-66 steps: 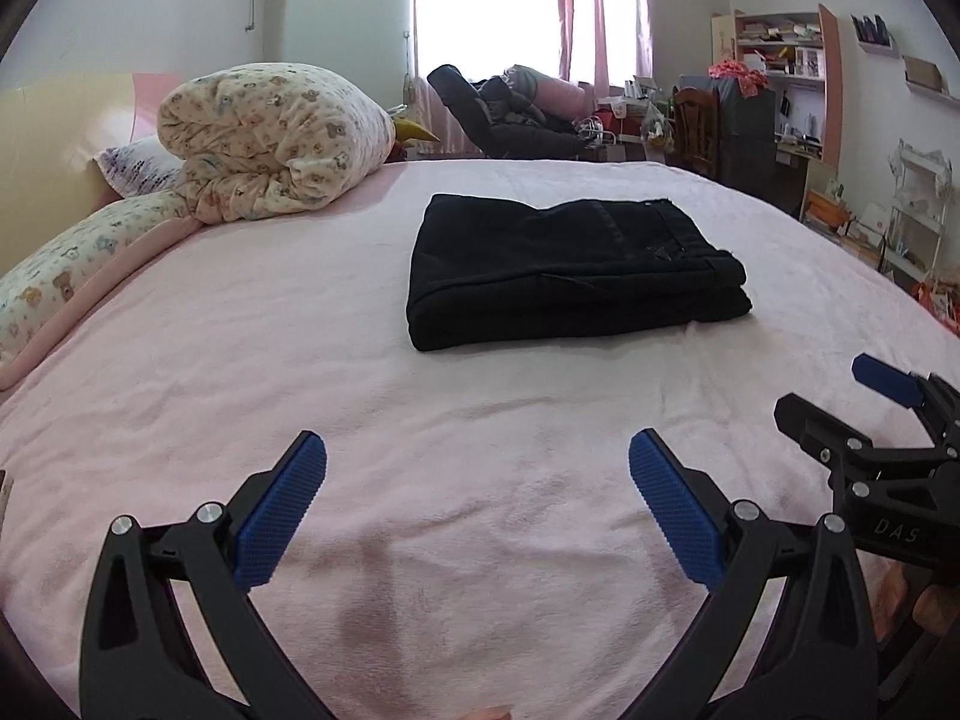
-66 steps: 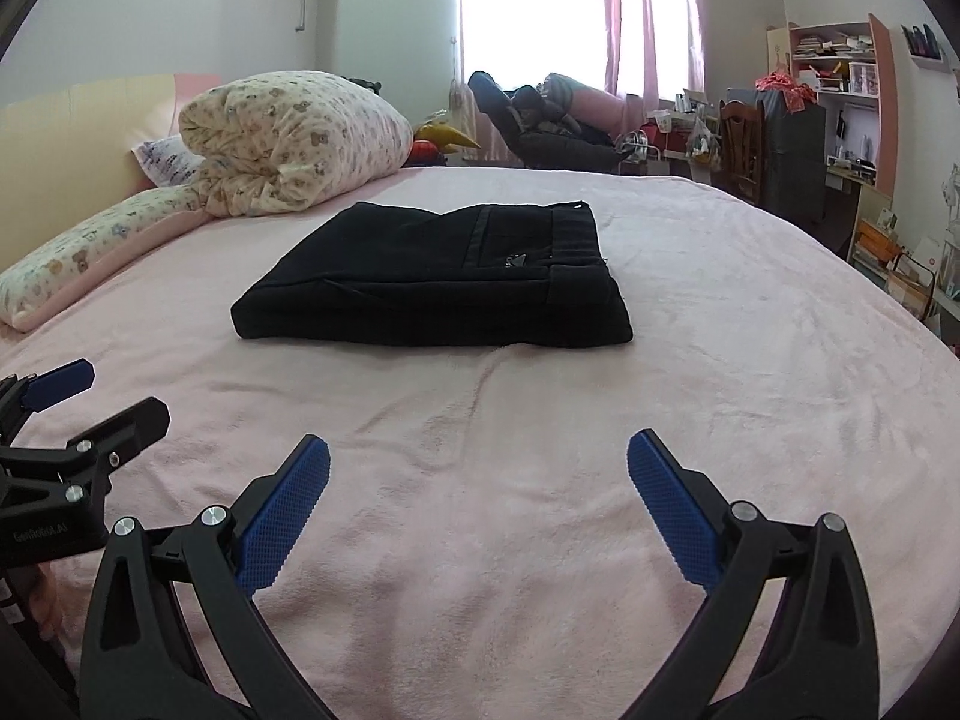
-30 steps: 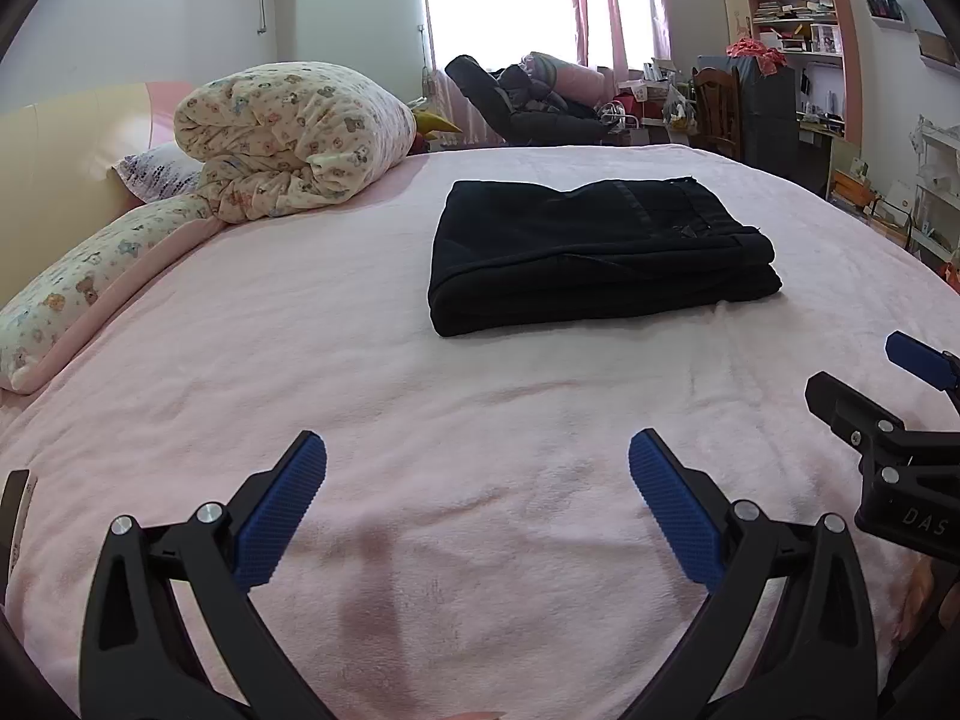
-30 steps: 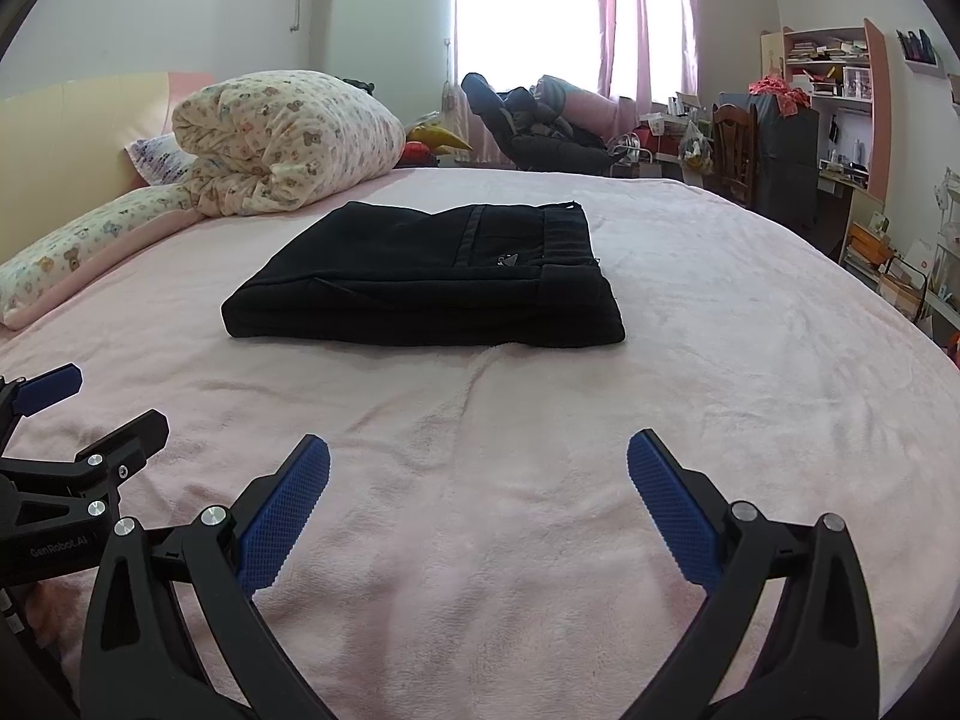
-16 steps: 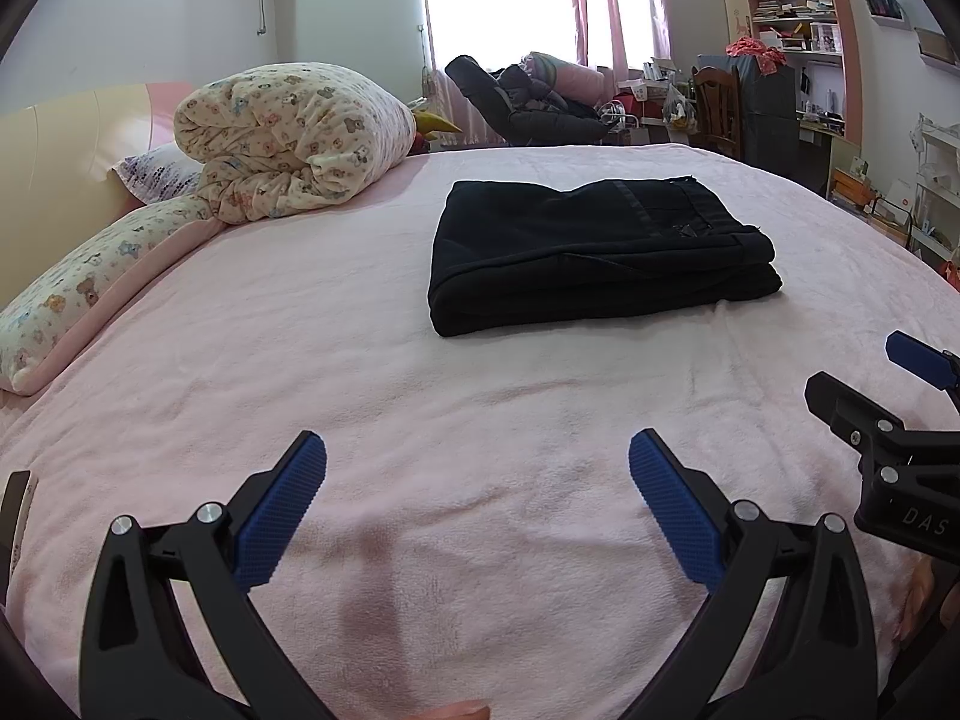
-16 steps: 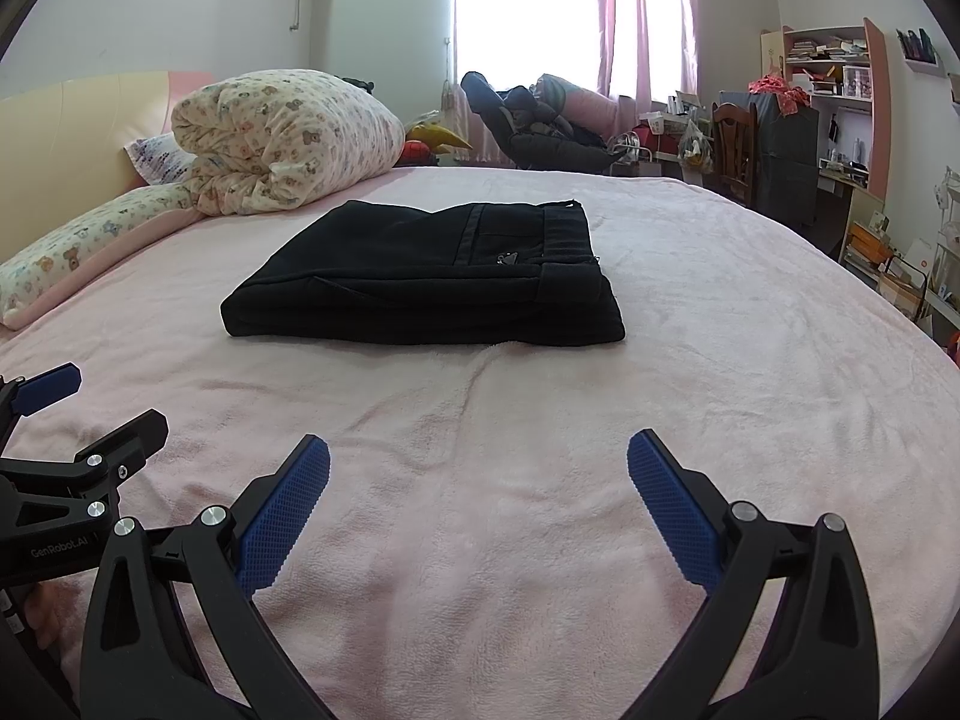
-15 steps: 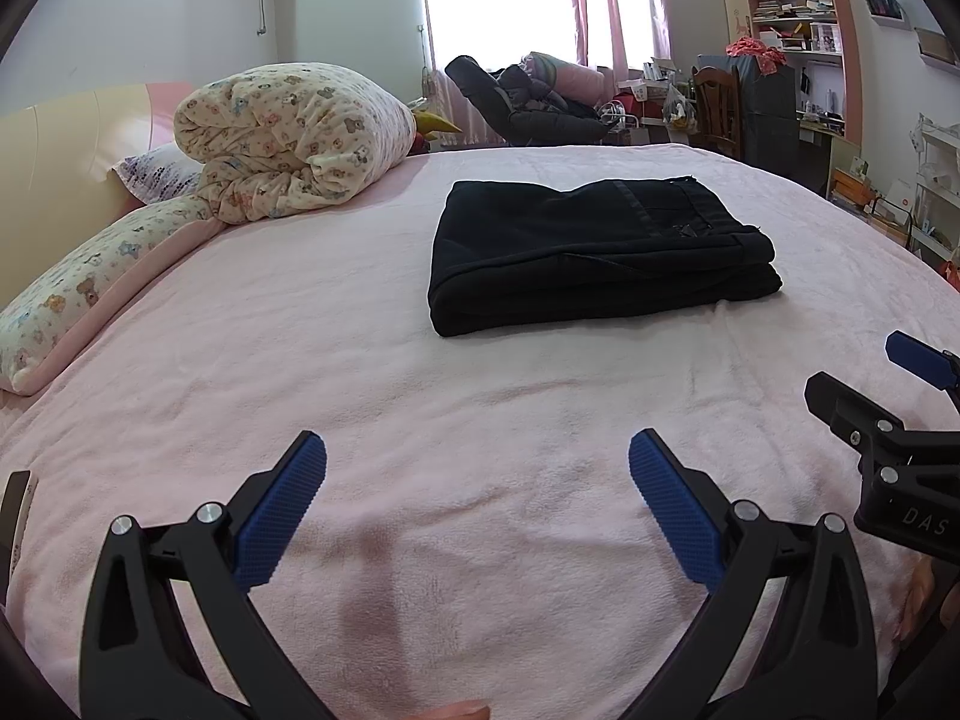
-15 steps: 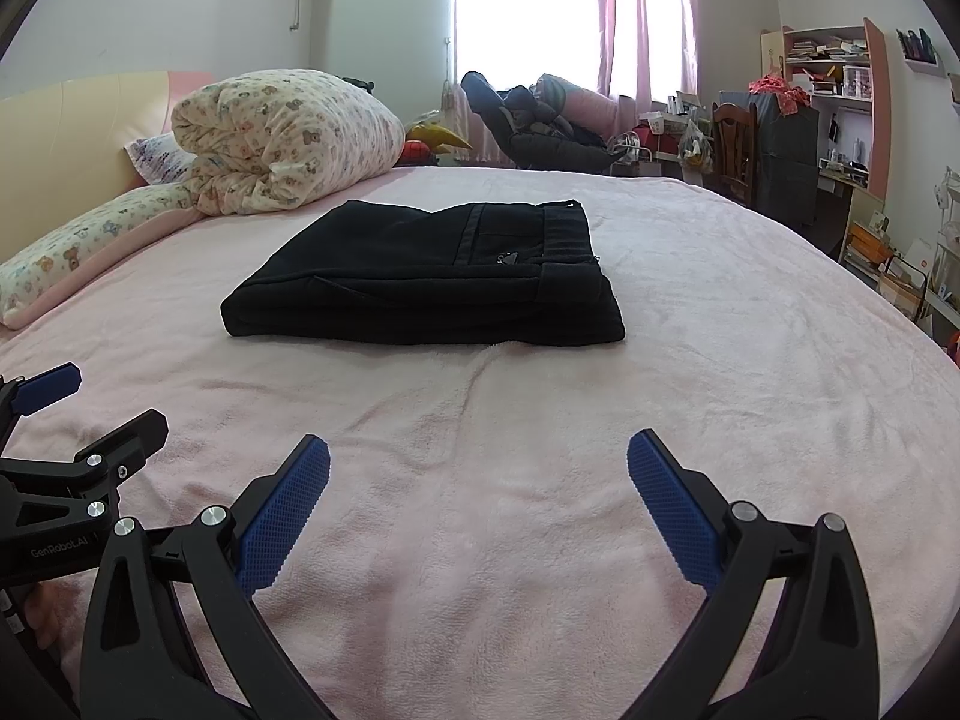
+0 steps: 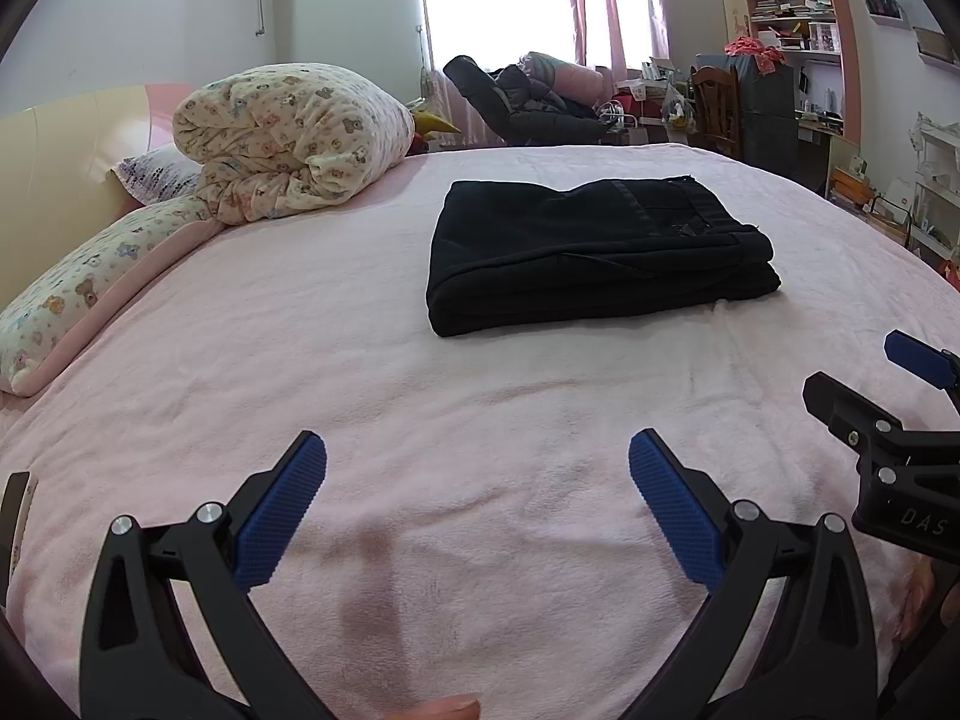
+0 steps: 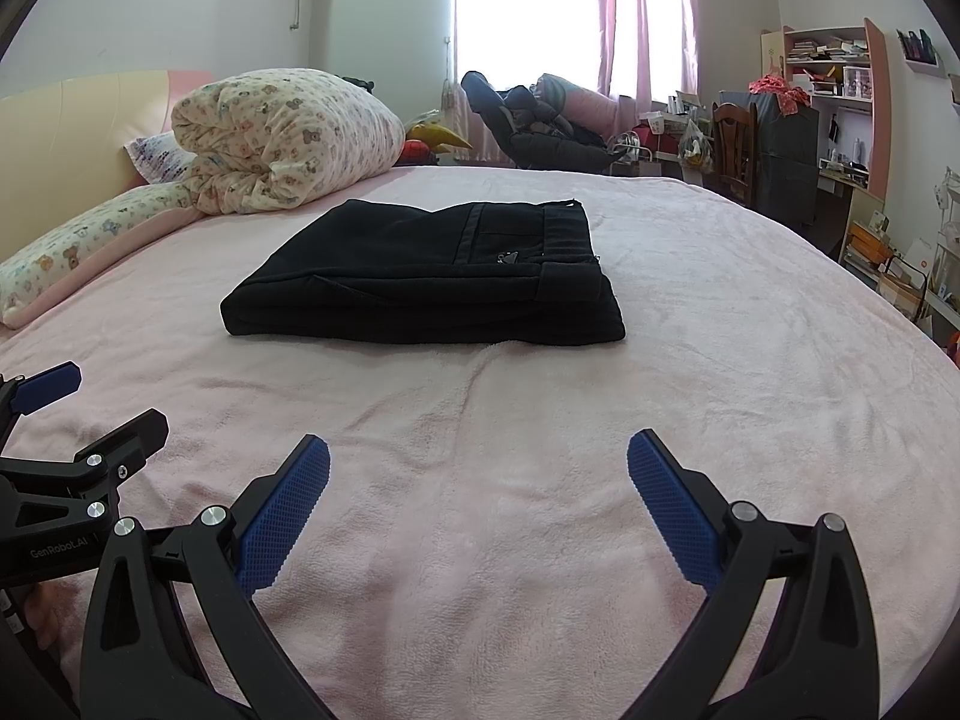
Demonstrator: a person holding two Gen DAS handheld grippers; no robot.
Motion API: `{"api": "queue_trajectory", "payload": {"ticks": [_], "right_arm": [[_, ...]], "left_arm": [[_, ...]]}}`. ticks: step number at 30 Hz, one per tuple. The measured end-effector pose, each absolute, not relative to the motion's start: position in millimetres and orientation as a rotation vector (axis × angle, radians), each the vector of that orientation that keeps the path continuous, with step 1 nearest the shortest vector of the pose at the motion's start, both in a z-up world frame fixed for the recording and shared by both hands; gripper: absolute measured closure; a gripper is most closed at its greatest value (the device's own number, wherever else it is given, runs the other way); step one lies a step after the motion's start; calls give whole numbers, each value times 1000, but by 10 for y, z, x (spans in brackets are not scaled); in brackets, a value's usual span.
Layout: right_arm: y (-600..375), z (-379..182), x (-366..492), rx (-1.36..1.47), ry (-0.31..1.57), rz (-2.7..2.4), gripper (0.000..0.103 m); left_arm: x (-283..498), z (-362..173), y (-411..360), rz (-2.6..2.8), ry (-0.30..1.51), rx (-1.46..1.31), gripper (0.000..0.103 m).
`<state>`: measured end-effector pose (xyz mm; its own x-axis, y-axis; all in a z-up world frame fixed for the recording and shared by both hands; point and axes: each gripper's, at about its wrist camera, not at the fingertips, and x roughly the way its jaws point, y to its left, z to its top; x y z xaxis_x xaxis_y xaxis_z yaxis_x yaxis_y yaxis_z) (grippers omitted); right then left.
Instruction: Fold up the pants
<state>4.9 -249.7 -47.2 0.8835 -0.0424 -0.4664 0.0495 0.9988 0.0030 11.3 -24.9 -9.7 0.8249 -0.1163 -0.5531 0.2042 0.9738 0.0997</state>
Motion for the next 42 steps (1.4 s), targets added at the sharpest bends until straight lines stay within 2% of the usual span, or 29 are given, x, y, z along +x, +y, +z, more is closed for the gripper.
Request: {"api": "queue_trajectory", "payload": {"ticks": [42], "right_arm": [[-2594, -540, 46, 28, 481, -57, 1]], "left_arm": [[111, -82, -255, -189, 571, 166, 2]]}}
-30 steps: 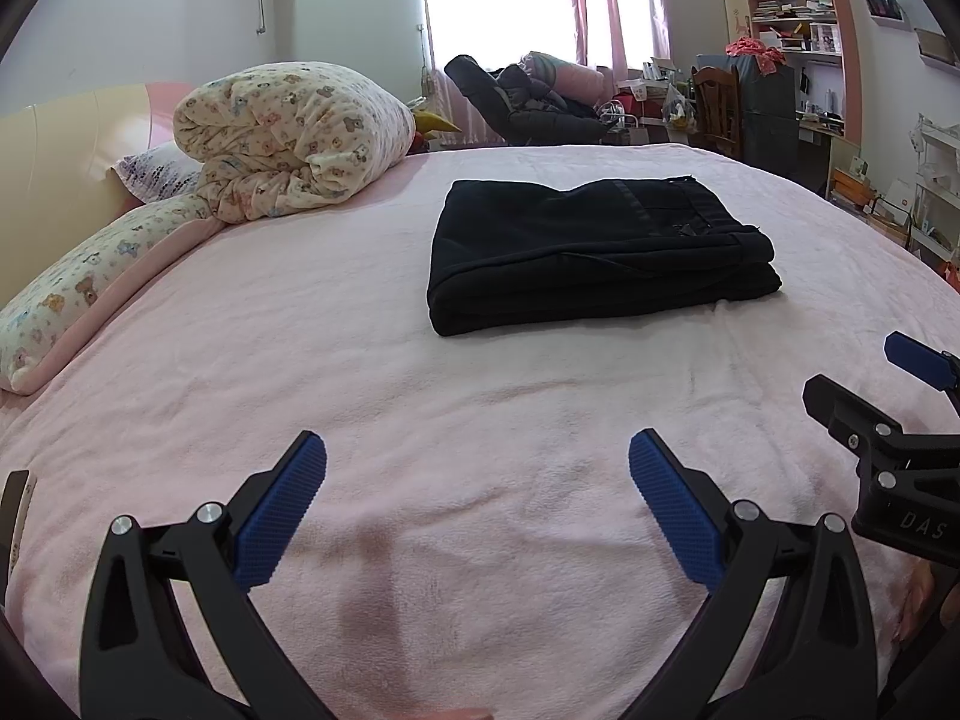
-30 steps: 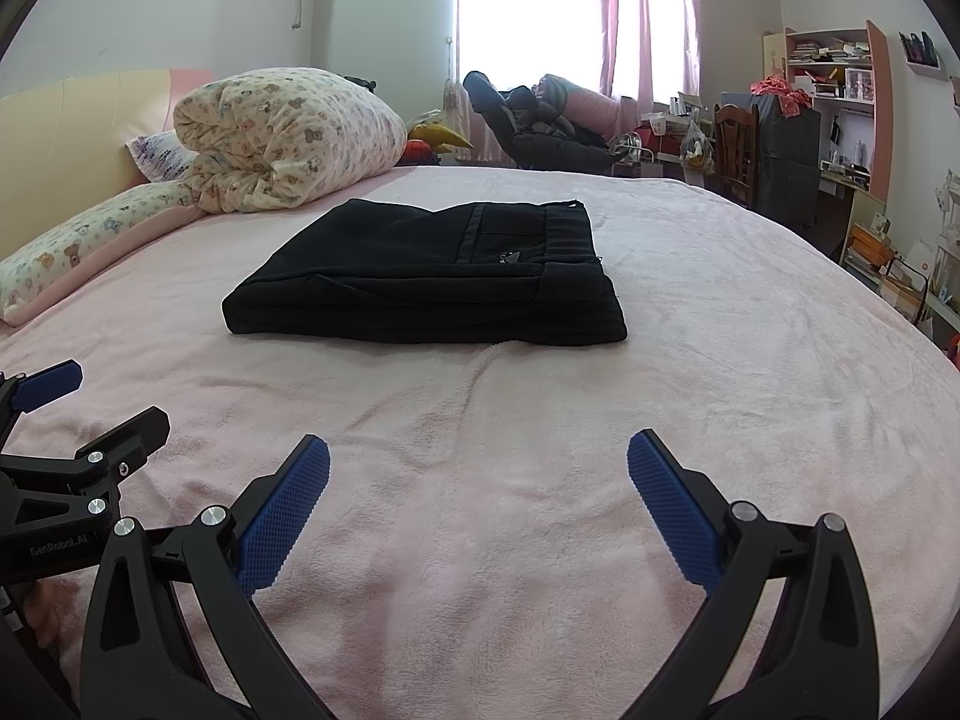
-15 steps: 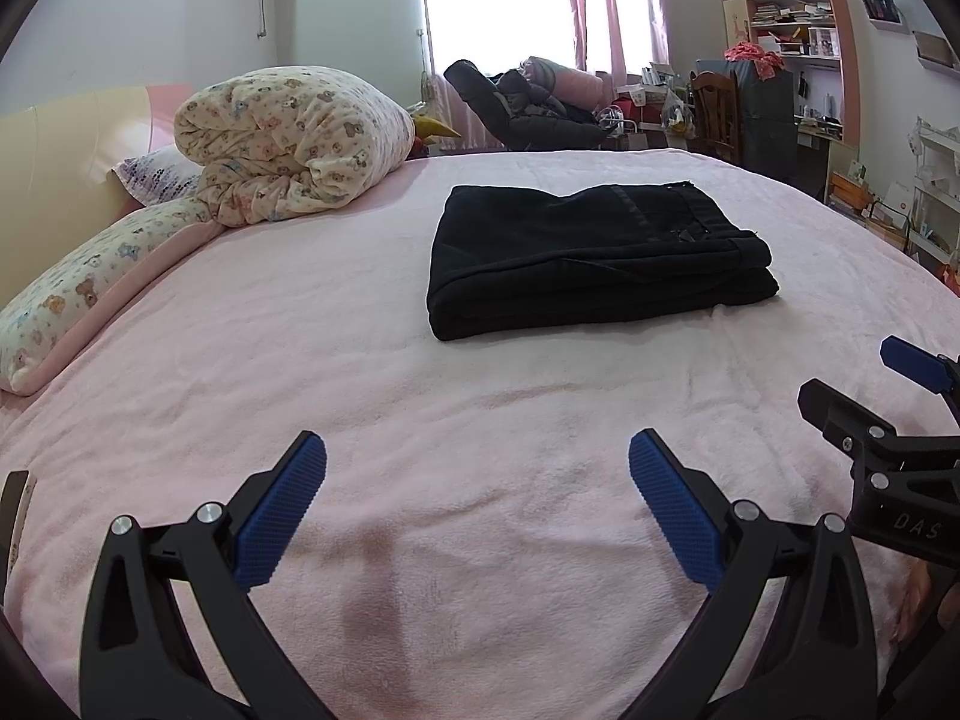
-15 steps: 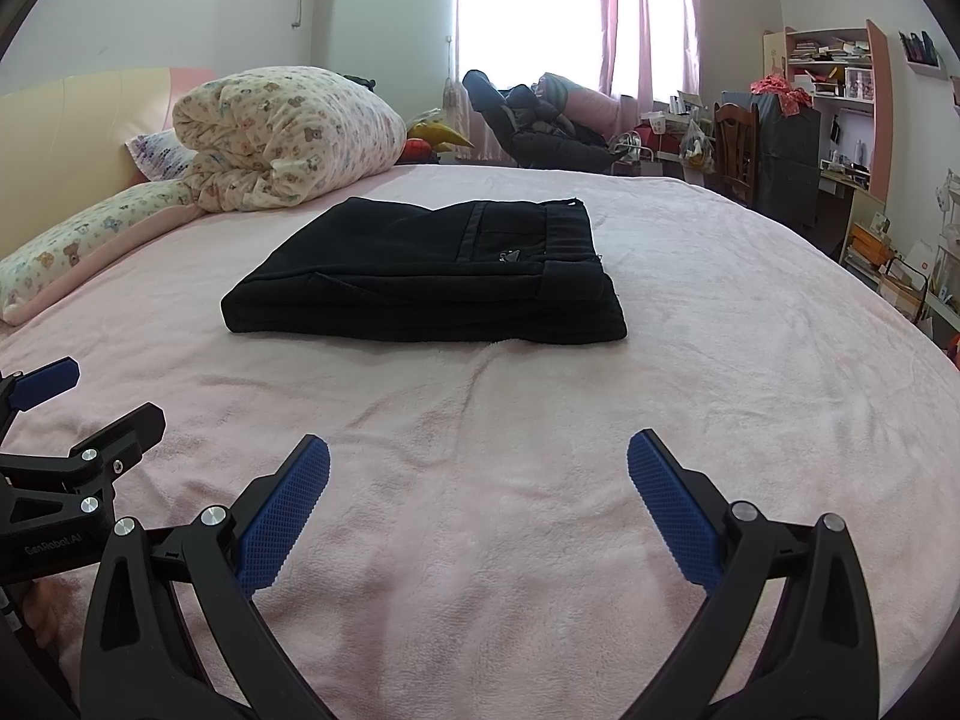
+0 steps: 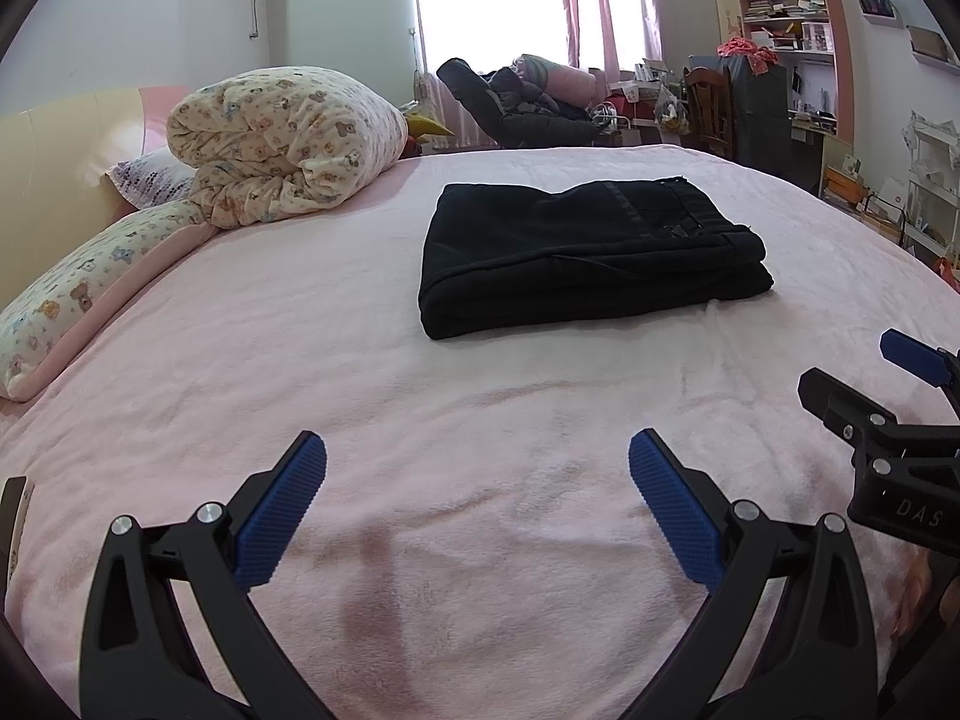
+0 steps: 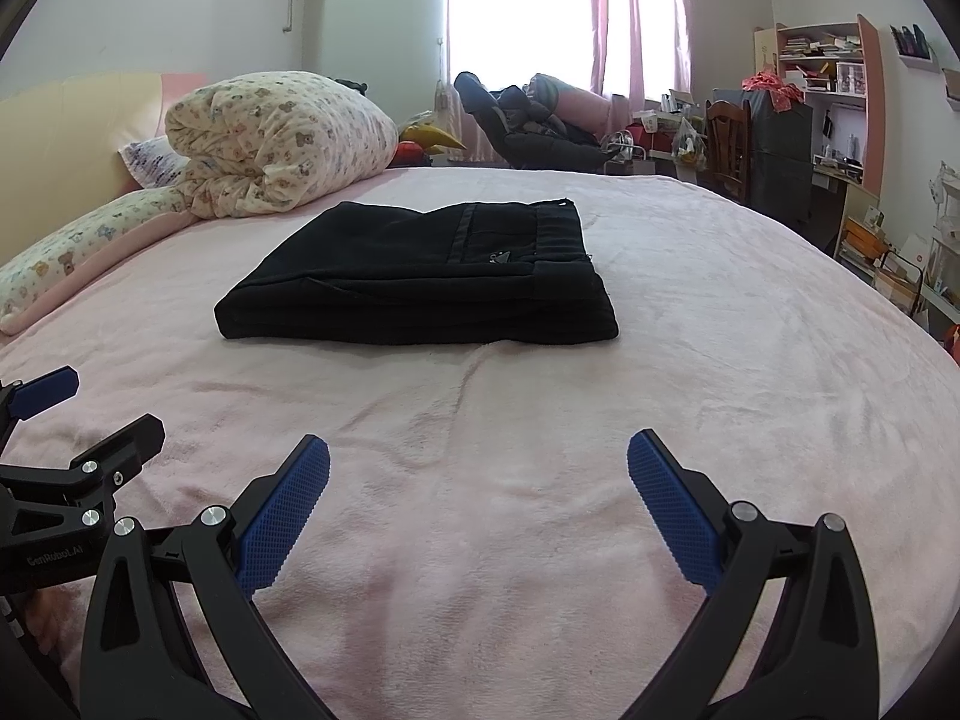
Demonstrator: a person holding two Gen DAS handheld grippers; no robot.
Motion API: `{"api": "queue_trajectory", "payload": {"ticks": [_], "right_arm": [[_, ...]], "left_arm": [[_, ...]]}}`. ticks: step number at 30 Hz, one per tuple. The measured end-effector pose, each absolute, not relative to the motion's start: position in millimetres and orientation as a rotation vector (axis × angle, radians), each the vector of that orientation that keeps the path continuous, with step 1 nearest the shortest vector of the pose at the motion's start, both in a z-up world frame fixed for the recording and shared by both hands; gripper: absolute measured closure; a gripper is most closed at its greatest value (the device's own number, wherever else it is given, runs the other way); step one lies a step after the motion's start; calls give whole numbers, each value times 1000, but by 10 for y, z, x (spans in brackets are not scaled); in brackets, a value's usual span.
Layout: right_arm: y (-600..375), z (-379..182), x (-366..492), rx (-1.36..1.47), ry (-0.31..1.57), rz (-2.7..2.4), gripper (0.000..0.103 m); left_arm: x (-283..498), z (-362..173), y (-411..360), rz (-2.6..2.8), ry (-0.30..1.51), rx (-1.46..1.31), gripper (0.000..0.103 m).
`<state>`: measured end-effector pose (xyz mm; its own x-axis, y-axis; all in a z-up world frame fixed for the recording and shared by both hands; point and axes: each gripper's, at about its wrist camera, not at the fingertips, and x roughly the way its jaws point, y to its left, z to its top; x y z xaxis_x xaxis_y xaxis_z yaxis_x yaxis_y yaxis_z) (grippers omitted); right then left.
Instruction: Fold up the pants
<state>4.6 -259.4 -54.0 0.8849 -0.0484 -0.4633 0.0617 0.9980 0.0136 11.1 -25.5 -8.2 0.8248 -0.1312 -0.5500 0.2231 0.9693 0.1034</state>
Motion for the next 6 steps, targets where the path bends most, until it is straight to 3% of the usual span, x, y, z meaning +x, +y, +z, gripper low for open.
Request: {"api": "queue_trajectory", "payload": {"ticks": [6], "right_arm": [[-2621, -521, 32, 36, 479, -59, 1]], "left_arm": [[116, -95, -269, -190, 571, 172, 2]]}}
